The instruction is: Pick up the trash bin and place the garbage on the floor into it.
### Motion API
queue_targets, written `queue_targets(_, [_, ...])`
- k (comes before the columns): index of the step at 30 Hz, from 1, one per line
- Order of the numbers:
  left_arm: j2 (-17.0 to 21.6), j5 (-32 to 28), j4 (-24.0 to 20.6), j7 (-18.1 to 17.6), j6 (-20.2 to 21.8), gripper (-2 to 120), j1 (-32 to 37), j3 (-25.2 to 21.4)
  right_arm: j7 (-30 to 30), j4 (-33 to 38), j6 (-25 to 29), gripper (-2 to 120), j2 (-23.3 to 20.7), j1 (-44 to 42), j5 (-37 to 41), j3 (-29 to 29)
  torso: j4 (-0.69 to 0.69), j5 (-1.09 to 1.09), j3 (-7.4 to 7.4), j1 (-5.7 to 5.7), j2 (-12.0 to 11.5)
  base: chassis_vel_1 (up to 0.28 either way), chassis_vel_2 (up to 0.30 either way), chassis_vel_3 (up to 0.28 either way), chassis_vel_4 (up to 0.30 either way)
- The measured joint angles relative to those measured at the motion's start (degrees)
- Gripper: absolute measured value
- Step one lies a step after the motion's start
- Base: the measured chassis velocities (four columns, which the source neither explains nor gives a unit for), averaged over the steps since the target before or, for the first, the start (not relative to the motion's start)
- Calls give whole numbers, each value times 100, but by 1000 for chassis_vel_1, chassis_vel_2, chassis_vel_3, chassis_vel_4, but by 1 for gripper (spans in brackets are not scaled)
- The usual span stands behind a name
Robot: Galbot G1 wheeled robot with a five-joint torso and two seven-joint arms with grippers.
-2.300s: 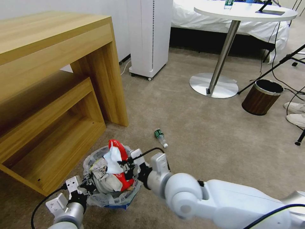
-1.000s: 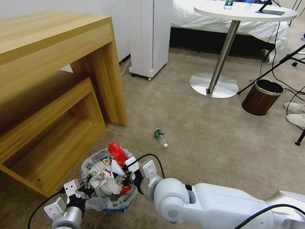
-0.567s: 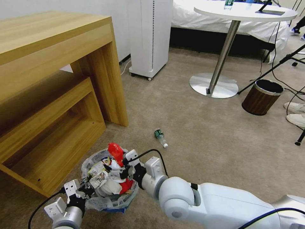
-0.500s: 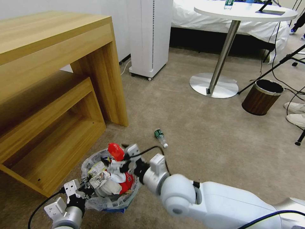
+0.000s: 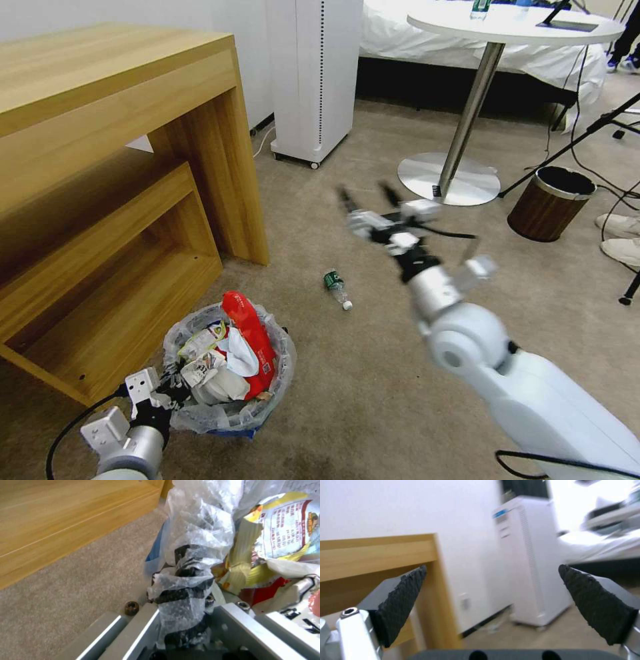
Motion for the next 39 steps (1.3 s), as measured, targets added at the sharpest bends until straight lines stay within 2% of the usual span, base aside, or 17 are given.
queue_targets(5, [144, -117, 33, -3, 20, 0, -63, -2, 92, -113, 65, 100, 194, -674, -715, 690, 2, 1, 0, 0, 0, 0, 0, 0, 0])
queue_targets(9, [326, -292, 158, -17, 36, 0, -184, -12, 92, -73, 122, 100, 323, -1196, -898, 1021, 1, 0, 0, 0, 0, 0, 0, 0, 0])
queue_targets(15, [519, -461, 343, -28, 65, 0, -399, 37, 101, -29, 170, 100, 418, -1512, -1044, 1233, 1, 0, 0, 0, 0, 0, 0, 0, 0])
queue_targets(18, [702, -539, 606, -16, 59, 0, -604, 109, 109, 9, 181, 100, 478, -1762, -1142, 1407, 2, -1, 0, 0, 0, 0, 0, 0, 0])
queue_targets(26, [904, -665, 789, 12, 47, 0, -815, 205, 112, 24, 182, 100, 504, -1989, -1214, 1622, 1, -1, 1, 0, 0, 0, 0, 0, 0])
queue_targets(39, [1107, -654, 651, -2, 133, 0, -622, 157, 323, -66, -8, 100, 505, -2157, -1487, 1619, 2, 0, 0, 0, 0, 0, 0, 0, 0])
